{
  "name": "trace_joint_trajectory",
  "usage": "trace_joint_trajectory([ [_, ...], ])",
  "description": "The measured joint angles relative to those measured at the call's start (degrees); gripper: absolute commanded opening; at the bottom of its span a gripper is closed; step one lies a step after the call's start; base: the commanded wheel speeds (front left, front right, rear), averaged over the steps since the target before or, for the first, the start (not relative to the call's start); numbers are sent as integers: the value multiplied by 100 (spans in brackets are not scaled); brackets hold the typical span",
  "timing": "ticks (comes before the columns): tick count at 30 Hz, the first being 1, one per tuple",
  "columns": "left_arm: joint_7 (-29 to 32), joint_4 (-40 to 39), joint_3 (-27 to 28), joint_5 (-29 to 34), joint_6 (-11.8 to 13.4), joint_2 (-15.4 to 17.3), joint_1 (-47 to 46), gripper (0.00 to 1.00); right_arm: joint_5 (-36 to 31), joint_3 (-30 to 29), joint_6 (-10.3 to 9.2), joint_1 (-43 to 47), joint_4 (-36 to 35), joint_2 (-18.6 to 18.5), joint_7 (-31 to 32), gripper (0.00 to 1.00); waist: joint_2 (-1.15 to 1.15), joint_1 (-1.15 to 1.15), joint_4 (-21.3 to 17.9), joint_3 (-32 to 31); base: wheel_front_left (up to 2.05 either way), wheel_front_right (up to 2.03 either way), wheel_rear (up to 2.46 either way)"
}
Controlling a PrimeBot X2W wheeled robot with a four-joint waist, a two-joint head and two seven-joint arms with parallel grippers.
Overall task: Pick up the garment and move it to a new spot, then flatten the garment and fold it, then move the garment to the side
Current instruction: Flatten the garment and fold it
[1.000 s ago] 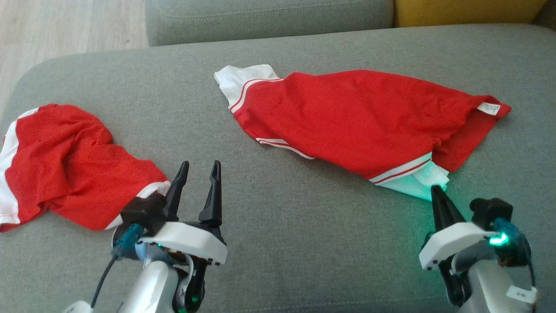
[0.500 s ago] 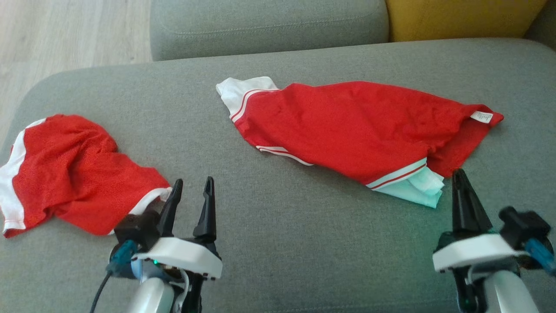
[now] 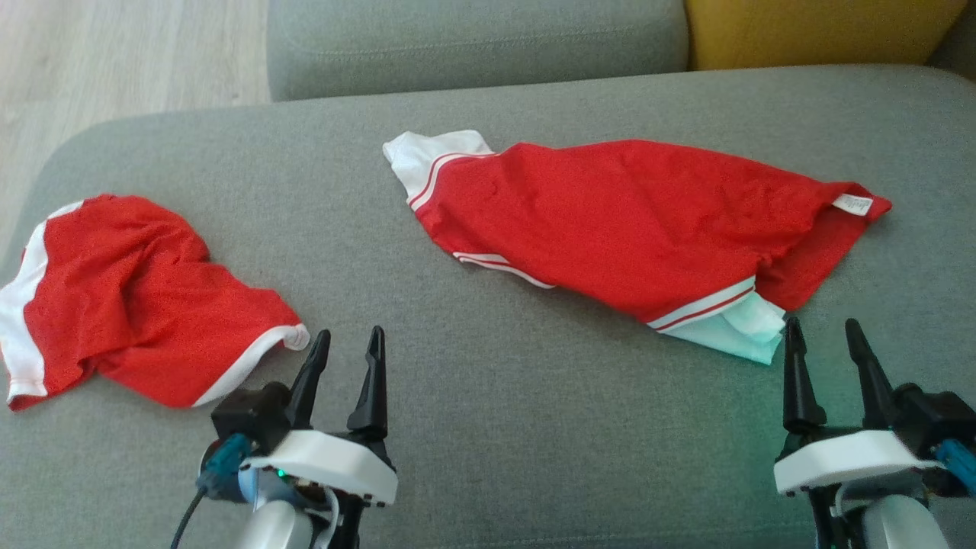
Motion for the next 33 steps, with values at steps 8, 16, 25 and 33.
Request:
trace_joint_trajectory([
  [8,0,19,-59,42,-4,0,-146,100,-42,-221,0,-254,582,3,353,100,0,0,99,321,0,0,0],
  [16,-1,70,-73,118,-26,-1,-385,100,-7,-256,0,-802,1413,3,545,100,0,0,233,651,0,0,0],
  [25,-1,100,-78,158,-29,-1,-462,100,48,-188,0,-1140,2113,2,506,100,0,0,291,784,0,0,0],
  [33,-1,109,-75,209,-69,-1,-570,100,176,68,0,-1358,2425,-11,445,0,0,0,243,823,0,0,0],
])
